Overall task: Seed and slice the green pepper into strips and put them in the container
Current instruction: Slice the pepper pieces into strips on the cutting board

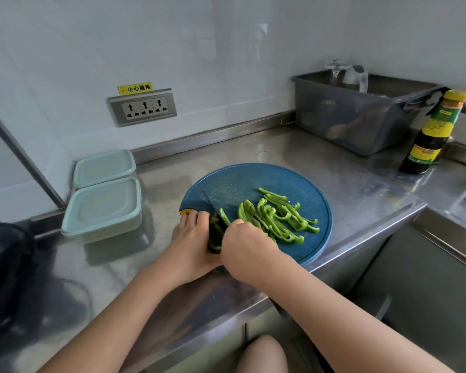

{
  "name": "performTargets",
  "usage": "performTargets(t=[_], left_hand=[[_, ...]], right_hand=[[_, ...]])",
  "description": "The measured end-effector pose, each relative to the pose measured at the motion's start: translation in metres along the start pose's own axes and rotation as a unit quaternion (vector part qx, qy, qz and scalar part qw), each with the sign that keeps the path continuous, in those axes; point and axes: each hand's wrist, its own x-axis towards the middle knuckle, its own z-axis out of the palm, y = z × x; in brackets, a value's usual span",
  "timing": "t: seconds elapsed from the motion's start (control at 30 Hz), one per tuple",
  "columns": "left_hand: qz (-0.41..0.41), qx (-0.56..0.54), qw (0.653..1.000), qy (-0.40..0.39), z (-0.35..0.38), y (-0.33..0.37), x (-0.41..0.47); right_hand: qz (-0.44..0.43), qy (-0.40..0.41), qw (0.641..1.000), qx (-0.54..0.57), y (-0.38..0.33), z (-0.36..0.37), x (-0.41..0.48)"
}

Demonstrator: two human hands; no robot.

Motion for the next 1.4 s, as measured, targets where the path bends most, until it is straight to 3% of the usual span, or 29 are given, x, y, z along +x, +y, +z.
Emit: performTargets(t=[0.13, 0.3, 0.47, 0.53, 0.6, 0.73, 1.1, 1.4], left_hand=[[-0.026, 0.029, 0.999, 0.020, 0.001, 0.002, -0.001], [-0.064, -0.008, 0.997, 0.046, -0.001, -0.003, 0.001], [-0.027, -0.055, 0.998, 0.031, -0.005, -0.002, 0.000], [-0.009, -0.097, 0.995, 0.026, -0.005, 0.000, -0.001], [-0.004, -0.124, 0.992, 0.025, -0.006, 0.001, -0.002], [-0.002, -0.101, 0.995, 0.026, -0.011, 0.004, -0.005], [-0.027, -0.083, 0.996, 0.019, -0.013, 0.008, -0.005], [0.004, -0.009, 0.995, 0.101, -0.011, 0.012, -0.008]], right_hand=[[-0.009, 0.014, 1.000, 0.011, 0.004, 0.002, -0.007], [0.011, 0.036, 0.999, 0.019, 0.025, 0.011, -0.026], [-0.007, 0.056, 0.993, 0.107, 0.036, 0.001, -0.023], [0.048, 0.038, 0.989, 0.138, 0.041, -0.001, -0.015], [0.052, 0.063, 0.980, 0.179, 0.048, 0.001, -0.009], [0.054, 0.090, 0.975, 0.195, 0.046, 0.003, -0.022], [0.007, 0.114, 0.983, 0.146, 0.036, 0.023, -0.048], [-0.021, 0.138, 0.987, 0.084, 0.037, 0.032, -0.049]])
